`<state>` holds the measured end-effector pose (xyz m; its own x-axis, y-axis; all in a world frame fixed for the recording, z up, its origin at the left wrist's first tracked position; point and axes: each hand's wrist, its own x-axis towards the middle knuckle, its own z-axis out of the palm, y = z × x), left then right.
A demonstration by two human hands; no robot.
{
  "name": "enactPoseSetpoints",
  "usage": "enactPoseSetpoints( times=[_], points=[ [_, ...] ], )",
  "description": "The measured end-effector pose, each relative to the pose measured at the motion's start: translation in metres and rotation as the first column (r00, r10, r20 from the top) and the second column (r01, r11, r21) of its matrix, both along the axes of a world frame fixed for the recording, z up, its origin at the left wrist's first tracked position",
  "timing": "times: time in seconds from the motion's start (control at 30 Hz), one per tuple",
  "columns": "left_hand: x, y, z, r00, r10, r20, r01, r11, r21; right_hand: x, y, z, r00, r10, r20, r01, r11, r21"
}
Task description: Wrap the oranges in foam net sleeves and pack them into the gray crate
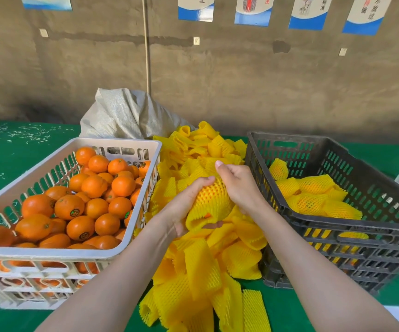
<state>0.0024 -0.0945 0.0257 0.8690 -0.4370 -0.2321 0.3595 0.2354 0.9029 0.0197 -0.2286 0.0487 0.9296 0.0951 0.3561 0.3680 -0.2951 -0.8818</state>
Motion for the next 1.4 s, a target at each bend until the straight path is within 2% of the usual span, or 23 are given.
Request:
enactPoseSetpoints(
  times=[0.13,0.2,0.3,0.33,0.4,0.47,0.53,0.63,0.7,0.8,1.0,1.13,1.2,1.27,1.33,1.4],
  points=[
    [-0.003,0.001,0.004,0.997,-0.081,-0.015,0.081,0.996,-0.024,0.006,-0.007,0.008,0.95,0.139,-0.28,-0.119,0.989,0.089],
    [-0.004,-0.001,0.006,0.997,-0.073,-0.017,0.072,0.996,-0.054,0.008,-0.007,0.01,0.934,0.153,-0.323,-0.13,0.987,0.093],
    [-0.002,-0.006,0.004,0.996,0.069,-0.054,-0.076,0.989,-0.13,0.007,-0.002,0.005,0.956,0.056,-0.287,0.002,0.98,0.197],
    [0.0,-0.008,0.004,0.987,0.145,-0.072,-0.155,0.977,-0.149,0.006,-0.001,0.0,0.947,0.023,-0.32,0.062,0.966,0.253],
    [0.004,-0.008,0.004,0.955,0.288,-0.065,-0.295,0.945,-0.141,0.0,0.002,-0.016,0.887,0.08,-0.455,0.112,0.919,0.378],
    [0.006,-0.008,0.005,0.923,0.383,-0.044,-0.385,0.916,-0.115,-0.007,0.01,-0.023,0.843,0.138,-0.52,0.145,0.873,0.466],
    [0.003,-0.013,0.005,0.91,0.413,-0.043,-0.415,0.903,-0.112,-0.011,0.018,-0.025,0.872,0.02,-0.489,0.257,0.832,0.492],
    [-0.002,-0.017,0.002,0.911,0.41,-0.05,-0.411,0.891,-0.19,-0.013,0.025,-0.026,0.919,-0.321,-0.23,0.393,0.805,0.445],
    [-0.003,-0.016,0.004,0.941,0.339,-0.001,-0.329,0.911,-0.247,-0.015,0.027,-0.027,0.913,-0.389,-0.126,0.404,0.81,0.425],
    [0.0,-0.011,0.005,0.947,0.32,0.025,-0.307,0.926,-0.219,-0.015,0.023,-0.024,0.946,-0.305,-0.111,0.322,0.84,0.437],
    [0.0,-0.011,0.008,0.954,0.279,-0.112,-0.3,0.887,-0.352,-0.015,0.018,-0.014,0.988,-0.119,-0.097,0.151,0.862,0.484],
    [-0.003,-0.016,0.009,0.945,0.291,-0.151,-0.327,0.879,-0.347,-0.015,0.015,-0.017,0.988,-0.083,-0.129,0.14,0.836,0.531],
    [-0.003,-0.019,0.008,0.932,0.327,-0.155,-0.361,0.868,-0.341,-0.016,0.017,-0.017,0.978,-0.088,-0.187,0.184,0.784,0.593],
    [-0.001,-0.021,0.006,0.903,0.419,-0.091,-0.428,0.862,-0.271,-0.017,0.018,-0.019,0.946,-0.042,-0.321,0.253,0.714,0.653],
    [0.0,-0.02,0.008,0.856,0.516,0.021,-0.507,0.847,-0.16,-0.018,0.015,-0.022,0.868,0.081,-0.49,0.301,0.699,0.649],
    [0.002,-0.02,0.008,0.82,0.564,0.094,-0.555,0.825,-0.11,-0.02,0.013,-0.024,0.806,0.241,-0.54,0.243,0.697,0.674]
  ],
)
